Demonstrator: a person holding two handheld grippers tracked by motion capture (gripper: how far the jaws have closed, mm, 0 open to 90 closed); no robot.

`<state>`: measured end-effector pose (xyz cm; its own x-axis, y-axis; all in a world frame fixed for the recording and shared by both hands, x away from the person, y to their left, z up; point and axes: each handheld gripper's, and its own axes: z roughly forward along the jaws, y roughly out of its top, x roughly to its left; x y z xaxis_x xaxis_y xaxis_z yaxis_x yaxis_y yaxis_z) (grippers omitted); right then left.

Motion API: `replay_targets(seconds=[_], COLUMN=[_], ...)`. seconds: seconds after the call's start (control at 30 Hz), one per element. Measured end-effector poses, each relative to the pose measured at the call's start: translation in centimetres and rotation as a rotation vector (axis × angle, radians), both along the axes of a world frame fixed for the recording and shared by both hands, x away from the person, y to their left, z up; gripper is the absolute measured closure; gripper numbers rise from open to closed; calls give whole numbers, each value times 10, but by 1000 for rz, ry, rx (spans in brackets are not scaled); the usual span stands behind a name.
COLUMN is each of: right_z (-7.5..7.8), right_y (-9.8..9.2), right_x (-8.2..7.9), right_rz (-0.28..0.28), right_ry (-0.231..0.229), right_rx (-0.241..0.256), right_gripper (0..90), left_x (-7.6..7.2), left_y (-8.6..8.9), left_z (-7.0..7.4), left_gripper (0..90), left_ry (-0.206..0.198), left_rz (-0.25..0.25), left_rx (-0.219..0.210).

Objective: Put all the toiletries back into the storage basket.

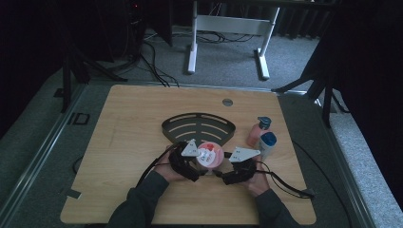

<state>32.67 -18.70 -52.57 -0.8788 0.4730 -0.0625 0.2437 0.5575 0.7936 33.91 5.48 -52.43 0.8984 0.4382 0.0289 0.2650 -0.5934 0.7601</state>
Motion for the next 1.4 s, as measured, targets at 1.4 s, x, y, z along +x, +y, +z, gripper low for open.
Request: replay_targets(seconds=[1.4], right_z=[-8], right_y=[21], right_x=[41], right_rz=[-70], right_ry=[22], right_rx=[48], right_gripper=[229], left_x=[40], left_y=[11], left_z=[-2], left_gripper=[107], left_ry=[25], left_rz=[97], left_rx=[10])
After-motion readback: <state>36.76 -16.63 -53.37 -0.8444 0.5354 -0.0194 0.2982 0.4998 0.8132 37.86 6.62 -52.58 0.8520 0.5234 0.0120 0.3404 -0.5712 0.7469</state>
